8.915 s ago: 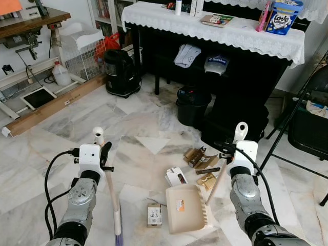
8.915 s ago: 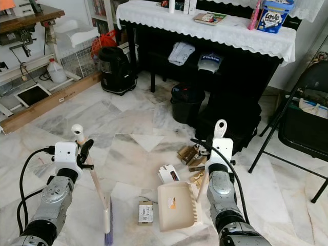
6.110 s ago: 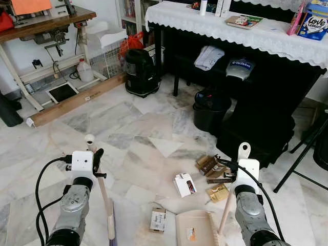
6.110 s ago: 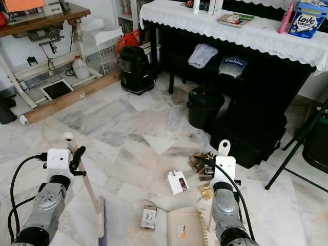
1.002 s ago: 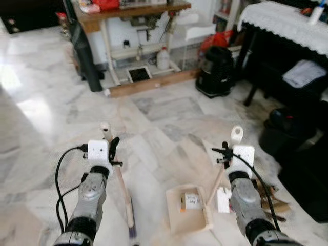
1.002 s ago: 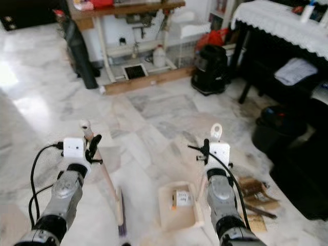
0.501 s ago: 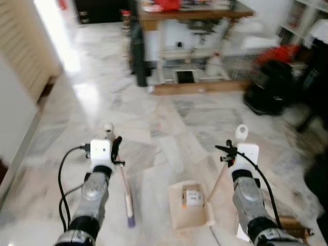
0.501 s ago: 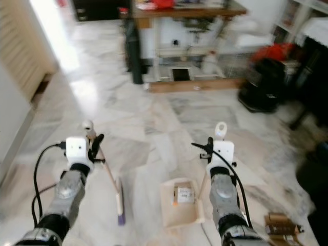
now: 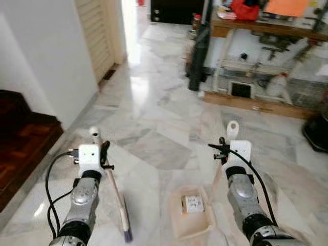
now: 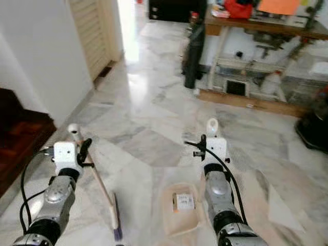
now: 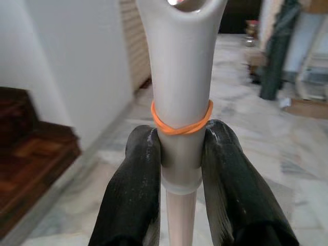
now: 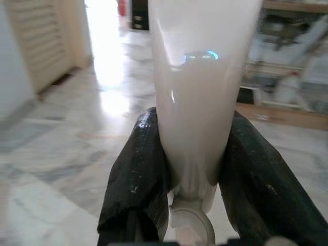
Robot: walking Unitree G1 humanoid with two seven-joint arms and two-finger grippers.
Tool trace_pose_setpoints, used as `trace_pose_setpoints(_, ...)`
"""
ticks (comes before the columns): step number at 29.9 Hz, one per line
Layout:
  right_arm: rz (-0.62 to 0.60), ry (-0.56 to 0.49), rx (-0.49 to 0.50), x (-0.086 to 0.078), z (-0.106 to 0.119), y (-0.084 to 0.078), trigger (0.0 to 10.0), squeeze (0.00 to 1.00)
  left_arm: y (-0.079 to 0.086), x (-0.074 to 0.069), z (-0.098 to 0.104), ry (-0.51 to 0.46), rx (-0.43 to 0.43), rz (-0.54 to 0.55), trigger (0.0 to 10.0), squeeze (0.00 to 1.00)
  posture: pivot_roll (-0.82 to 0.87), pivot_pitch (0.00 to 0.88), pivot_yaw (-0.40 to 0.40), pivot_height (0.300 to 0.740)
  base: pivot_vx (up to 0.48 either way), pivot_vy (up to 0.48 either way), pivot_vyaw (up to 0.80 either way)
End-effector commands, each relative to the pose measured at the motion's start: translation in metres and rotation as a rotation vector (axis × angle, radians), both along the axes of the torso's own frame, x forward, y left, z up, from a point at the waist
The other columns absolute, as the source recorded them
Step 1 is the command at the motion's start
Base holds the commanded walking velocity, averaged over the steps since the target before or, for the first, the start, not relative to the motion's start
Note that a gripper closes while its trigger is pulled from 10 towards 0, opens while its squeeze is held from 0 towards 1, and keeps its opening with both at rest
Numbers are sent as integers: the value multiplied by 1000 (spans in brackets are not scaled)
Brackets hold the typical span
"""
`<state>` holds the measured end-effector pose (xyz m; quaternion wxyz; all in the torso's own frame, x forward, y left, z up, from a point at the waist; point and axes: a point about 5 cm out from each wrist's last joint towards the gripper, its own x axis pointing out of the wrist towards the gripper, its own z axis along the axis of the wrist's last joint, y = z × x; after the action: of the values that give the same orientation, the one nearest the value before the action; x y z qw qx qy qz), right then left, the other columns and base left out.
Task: Sweep floor
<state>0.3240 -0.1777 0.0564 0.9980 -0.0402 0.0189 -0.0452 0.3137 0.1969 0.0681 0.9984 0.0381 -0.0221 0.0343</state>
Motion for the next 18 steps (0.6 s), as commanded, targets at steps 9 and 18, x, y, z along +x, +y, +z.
trace_pose_setpoints(9, -21, -19, 69, 2, 4, -1, 10000, 0, -3, 4, 11, -59, 17, -10, 10000, 0, 115, 0, -32, 740, 0, 0, 769)
trace_pose_setpoints(18, -109, 12, 271, 2, -2, -8, 10000, 0, -1, 2, 11, -56, 25, -14, 10000, 0, 126, 0, -28, 740, 0, 0, 769)
